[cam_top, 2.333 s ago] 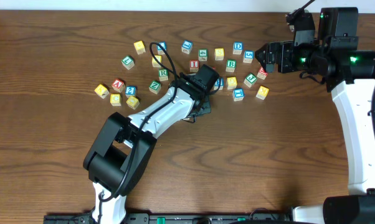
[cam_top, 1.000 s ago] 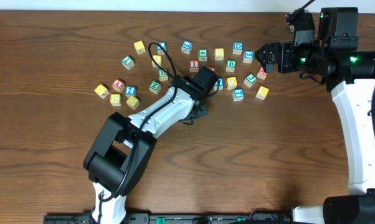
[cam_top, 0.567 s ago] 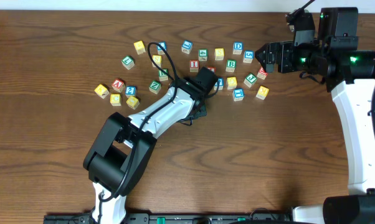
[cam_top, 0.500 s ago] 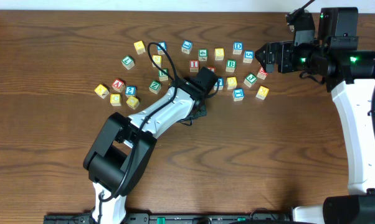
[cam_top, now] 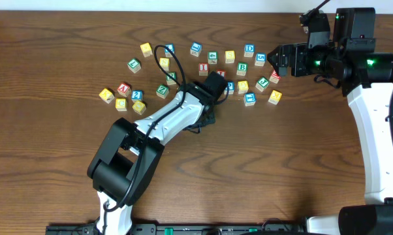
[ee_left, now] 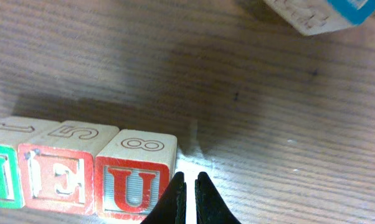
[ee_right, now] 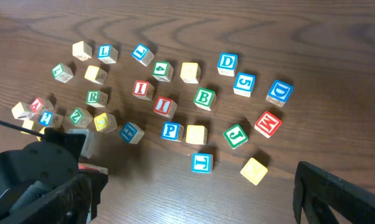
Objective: Spell out NEURIPS
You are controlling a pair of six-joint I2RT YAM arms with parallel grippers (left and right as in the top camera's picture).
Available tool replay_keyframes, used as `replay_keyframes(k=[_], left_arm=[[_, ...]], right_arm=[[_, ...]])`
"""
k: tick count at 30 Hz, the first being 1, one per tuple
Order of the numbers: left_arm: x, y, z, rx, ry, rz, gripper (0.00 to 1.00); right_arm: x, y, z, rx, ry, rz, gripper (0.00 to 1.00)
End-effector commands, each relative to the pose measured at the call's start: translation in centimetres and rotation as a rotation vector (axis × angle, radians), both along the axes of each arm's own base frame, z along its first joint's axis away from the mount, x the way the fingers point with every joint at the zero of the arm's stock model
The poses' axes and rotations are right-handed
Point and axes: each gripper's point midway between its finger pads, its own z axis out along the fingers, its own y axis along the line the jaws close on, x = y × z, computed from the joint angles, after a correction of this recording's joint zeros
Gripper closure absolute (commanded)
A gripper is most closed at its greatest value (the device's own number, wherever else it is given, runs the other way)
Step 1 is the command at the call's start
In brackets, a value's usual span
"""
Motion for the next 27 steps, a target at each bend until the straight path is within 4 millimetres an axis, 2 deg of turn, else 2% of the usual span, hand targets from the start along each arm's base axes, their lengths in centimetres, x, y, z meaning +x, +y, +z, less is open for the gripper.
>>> replay_keyframes(k=[1, 15, 27], left_arm=[[-0.23, 0.40, -0.30, 0.029, 0.006, 0.004, 0.93], [-0.89, 0.87, -0.37, 0.048, 0.033, 0.004, 0.92], [-0.36, 0.93, -0.28, 0.055, 0.009, 0.006, 0.92]], right_arm=[[0.00, -0.05, -0.21, -0.001, 0.003, 0.009, 0.01], [0.00, -0.05, -0.21, -0.001, 0.003, 0.009, 0.01], [0.00, -0.05, -0.21, -0.001, 0.003, 0.009, 0.01]])
